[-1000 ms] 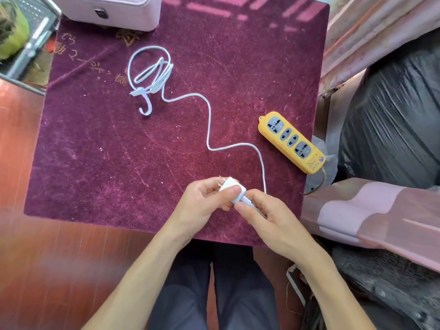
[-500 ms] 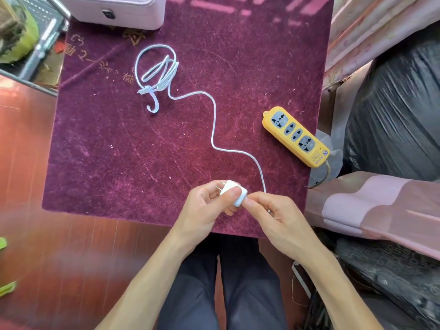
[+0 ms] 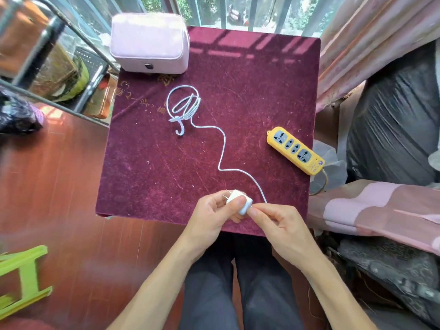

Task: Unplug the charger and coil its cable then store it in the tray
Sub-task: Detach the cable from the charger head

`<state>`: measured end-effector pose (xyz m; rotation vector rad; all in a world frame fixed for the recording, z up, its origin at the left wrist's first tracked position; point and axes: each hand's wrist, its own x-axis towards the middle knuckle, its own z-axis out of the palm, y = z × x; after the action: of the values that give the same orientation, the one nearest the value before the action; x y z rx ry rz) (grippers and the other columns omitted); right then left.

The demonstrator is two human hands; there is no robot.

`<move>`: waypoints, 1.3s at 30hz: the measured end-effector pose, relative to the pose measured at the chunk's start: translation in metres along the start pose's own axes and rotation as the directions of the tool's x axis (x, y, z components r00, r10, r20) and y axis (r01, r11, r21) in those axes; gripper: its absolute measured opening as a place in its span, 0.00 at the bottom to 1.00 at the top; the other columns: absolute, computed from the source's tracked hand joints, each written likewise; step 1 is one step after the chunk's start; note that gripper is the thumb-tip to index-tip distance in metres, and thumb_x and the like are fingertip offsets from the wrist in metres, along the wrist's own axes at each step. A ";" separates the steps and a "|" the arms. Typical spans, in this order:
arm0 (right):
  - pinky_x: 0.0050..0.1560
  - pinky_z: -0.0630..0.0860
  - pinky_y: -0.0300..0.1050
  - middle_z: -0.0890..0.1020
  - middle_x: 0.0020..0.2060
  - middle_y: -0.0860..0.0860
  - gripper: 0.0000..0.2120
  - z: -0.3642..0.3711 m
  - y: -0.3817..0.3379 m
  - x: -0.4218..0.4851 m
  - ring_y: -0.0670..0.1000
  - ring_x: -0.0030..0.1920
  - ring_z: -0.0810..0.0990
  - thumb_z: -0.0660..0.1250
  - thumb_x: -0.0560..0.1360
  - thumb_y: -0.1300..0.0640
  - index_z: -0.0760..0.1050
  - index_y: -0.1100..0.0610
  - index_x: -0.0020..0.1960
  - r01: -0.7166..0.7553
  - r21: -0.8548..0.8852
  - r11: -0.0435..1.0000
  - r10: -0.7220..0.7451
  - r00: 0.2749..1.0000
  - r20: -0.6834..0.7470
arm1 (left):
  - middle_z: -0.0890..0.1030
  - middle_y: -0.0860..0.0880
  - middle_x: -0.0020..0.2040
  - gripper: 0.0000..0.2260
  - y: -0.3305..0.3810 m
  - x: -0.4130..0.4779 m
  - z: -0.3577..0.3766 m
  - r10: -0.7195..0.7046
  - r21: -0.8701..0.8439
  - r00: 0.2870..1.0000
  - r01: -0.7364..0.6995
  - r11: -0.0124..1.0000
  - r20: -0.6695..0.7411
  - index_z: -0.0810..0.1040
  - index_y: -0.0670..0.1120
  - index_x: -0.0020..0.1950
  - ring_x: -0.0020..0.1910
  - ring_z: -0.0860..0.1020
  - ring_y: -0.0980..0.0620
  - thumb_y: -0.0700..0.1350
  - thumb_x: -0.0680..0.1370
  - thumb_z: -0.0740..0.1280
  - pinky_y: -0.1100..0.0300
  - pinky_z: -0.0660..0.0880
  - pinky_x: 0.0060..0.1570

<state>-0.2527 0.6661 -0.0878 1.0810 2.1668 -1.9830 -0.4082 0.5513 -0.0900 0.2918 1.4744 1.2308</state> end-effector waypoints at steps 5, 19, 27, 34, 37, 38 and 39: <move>0.48 0.81 0.66 0.89 0.42 0.56 0.13 0.008 -0.002 -0.005 0.64 0.44 0.86 0.65 0.84 0.44 0.88 0.43 0.53 0.028 -0.002 1.000 -0.028 1.000 -0.002 | 0.85 0.46 0.45 0.15 0.008 -0.017 -0.003 -0.059 0.006 0.998 0.059 0.998 -0.014 0.85 0.41 0.55 0.43 0.81 0.52 0.52 0.81 0.68 0.57 0.79 0.50; 0.55 0.75 0.29 0.86 0.53 0.32 0.09 0.011 -0.033 -0.020 0.32 0.57 0.82 0.67 0.83 0.48 0.83 0.35 0.52 -0.118 -0.071 0.991 0.116 0.993 -0.027 | 0.89 0.51 0.46 0.11 0.009 -0.049 -0.041 -0.150 -0.033 0.921 0.148 0.988 -0.359 0.87 0.50 0.50 0.47 0.86 0.54 0.50 0.69 0.77 0.63 0.81 0.45; 0.46 0.77 0.42 0.84 0.39 0.44 0.08 0.007 -0.016 -0.020 0.43 0.42 0.82 0.60 0.82 0.39 0.77 0.30 0.50 -0.190 -0.280 0.941 0.163 0.980 -0.118 | 0.80 0.57 0.43 0.06 -0.021 -0.006 -0.131 -0.122 0.334 0.693 0.484 0.809 -0.710 0.78 0.52 0.45 0.40 0.78 0.57 0.51 0.73 0.73 0.66 0.67 0.32; 0.49 0.77 0.43 0.87 0.51 0.42 0.15 0.006 -0.017 -0.020 0.40 0.52 0.84 0.57 0.80 0.33 0.79 0.33 0.59 -0.232 -0.298 0.926 0.197 0.970 -0.141 | 0.78 0.49 0.42 0.07 -0.050 0.016 -0.153 -0.105 0.378 0.609 0.608 0.698 -0.786 0.80 0.40 0.48 0.40 0.75 0.48 0.44 0.76 0.70 0.58 0.68 0.40; 0.36 0.72 0.39 0.82 0.31 0.49 0.10 0.002 -0.017 -0.017 0.44 0.30 0.78 0.61 0.83 0.42 0.78 0.33 0.60 -0.223 -0.329 0.918 0.196 0.974 -0.113 | 0.79 0.46 0.50 0.12 -0.056 0.015 -0.150 -0.103 0.395 0.618 0.612 0.686 -0.779 0.77 0.41 0.53 0.48 0.79 0.45 0.47 0.77 0.73 0.56 0.71 0.45; 0.32 0.69 0.38 0.76 0.28 0.49 0.11 0.002 -0.020 -0.015 0.42 0.26 0.72 0.62 0.83 0.47 0.78 0.33 0.59 -0.209 -0.344 0.915 0.185 0.978 -0.100 | 0.80 0.45 0.51 0.13 -0.056 0.014 -0.150 -0.114 0.393 0.625 0.612 0.687 -0.773 0.76 0.42 0.54 0.50 0.79 0.44 0.48 0.77 0.74 0.56 0.71 0.45; 0.30 0.67 0.37 0.74 0.27 0.50 0.14 0.001 -0.022 -0.013 0.42 0.26 0.69 0.62 0.83 0.53 0.78 0.33 0.58 -0.190 -0.363 0.912 0.166 0.981 -0.096 | 0.79 0.45 0.54 0.16 -0.053 0.013 -0.149 -0.134 0.390 0.630 0.620 0.681 -0.765 0.76 0.42 0.56 0.52 0.79 0.44 0.50 0.76 0.74 0.55 0.72 0.47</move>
<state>-0.2538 0.6598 -0.0627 1.2346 2.2523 -1.4052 -0.5141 0.4619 -0.1669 -0.1104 2.4553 0.3977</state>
